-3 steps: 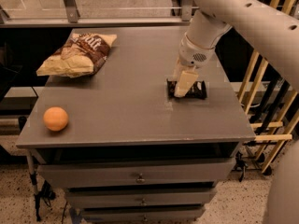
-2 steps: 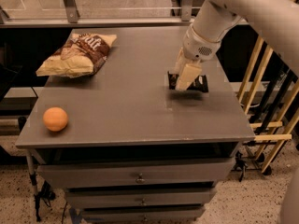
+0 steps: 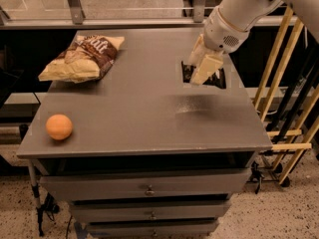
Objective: Move rxbar chocolate near brown chip bag
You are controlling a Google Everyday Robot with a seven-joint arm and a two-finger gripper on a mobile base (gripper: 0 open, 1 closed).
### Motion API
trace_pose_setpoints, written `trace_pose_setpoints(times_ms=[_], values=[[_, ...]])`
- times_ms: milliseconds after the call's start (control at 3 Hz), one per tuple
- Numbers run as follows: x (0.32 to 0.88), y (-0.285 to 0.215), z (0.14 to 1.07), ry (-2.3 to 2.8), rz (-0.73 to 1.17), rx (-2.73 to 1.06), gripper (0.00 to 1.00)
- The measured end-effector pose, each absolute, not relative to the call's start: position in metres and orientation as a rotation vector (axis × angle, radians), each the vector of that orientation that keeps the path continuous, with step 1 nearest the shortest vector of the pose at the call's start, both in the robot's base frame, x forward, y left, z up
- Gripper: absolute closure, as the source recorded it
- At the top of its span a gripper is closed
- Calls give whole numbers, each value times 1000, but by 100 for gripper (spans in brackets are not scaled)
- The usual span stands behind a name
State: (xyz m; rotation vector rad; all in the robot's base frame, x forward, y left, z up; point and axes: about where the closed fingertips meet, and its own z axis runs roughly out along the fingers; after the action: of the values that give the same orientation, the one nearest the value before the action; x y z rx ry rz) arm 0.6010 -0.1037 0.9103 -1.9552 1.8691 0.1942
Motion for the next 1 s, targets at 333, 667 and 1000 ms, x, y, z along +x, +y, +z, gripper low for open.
trace_pose_setpoints(times_ms=[333,667,1000], values=[[608,-82,906,1810,206,-1955,100],[628,-27,926,1608,188,-1974,100],[652,33,951,1385,150,-1998,100]])
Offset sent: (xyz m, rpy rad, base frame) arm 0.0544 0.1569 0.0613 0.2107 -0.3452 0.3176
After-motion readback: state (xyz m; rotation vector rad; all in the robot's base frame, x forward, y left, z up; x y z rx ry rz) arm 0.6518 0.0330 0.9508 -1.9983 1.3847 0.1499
